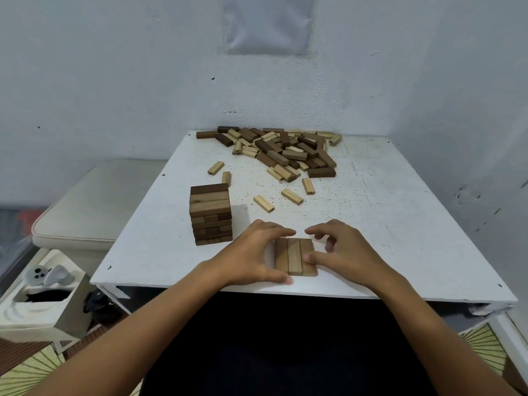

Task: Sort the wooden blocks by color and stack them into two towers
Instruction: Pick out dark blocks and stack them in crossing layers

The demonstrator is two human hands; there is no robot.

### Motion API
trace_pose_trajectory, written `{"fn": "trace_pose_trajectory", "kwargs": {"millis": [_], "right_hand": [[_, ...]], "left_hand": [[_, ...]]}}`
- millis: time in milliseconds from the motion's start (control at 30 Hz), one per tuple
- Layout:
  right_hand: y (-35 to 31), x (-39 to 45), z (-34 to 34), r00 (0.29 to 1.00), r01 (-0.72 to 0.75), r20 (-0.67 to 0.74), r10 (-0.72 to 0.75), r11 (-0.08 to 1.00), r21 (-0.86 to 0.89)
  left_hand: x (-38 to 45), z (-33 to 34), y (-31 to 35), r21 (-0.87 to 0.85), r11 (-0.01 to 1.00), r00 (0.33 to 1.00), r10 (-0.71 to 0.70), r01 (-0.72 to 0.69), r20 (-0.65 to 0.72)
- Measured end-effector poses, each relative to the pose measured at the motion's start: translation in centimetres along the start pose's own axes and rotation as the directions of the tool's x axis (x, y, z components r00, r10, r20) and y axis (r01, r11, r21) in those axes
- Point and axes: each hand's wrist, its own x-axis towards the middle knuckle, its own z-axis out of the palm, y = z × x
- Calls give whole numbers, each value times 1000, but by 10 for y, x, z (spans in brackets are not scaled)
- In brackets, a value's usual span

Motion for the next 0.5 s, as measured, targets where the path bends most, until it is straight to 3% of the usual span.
{"fn": "trace_pose_trajectory", "kwargs": {"millis": [233, 500], "right_hand": [[16, -6, -11, 973, 108, 209, -100, 994, -30], [21, -2, 2, 977, 131, 172, -125, 991, -22]], "left_hand": [[-7, 2, -7, -27, 999, 999, -40, 39, -36], [-4, 5, -5, -106, 994, 997, -48, 41, -61]]}}
